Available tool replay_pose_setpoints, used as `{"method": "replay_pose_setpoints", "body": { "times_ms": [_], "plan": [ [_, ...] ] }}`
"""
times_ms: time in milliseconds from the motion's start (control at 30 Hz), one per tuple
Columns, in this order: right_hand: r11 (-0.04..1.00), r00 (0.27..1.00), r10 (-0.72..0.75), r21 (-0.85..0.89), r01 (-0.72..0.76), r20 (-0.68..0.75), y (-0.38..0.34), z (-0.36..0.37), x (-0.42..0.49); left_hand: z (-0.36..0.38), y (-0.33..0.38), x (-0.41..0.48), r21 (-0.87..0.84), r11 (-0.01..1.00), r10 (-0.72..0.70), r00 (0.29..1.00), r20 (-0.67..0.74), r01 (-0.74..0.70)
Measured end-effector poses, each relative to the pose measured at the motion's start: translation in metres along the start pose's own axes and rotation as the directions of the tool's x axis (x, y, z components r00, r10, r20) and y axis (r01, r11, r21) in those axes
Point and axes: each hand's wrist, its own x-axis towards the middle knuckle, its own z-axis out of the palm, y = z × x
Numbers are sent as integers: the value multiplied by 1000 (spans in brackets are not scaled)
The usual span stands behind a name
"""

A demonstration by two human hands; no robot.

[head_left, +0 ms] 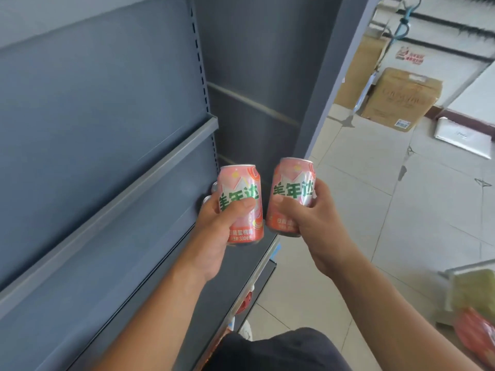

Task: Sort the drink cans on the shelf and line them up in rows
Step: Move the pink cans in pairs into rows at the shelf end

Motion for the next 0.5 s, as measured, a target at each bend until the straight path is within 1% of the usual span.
{"method": "replay_pose_setpoints", "body": {
  "times_ms": [100,200,267,400,500],
  "plan": [
    [999,999,27,-45,-25,48,4,12,25,-11,1,17,-3,1000,-11,999,-31,11],
    [993,990,62,-111,-48,123,10,22,49,-23,0,31,-14,999,-38,995,-94,37],
    [984,976,103,-161,-73,189,14,28,66,-29,-2,39,-34,998,-63,988,-141,59],
    [968,933,201,-207,-142,298,23,37,105,-33,-9,51,-66,996,-76,974,-212,63],
    [945,884,283,-267,-189,373,33,44,133,-31,-19,62,-78,996,-72,928,-365,47]
  ]
}}
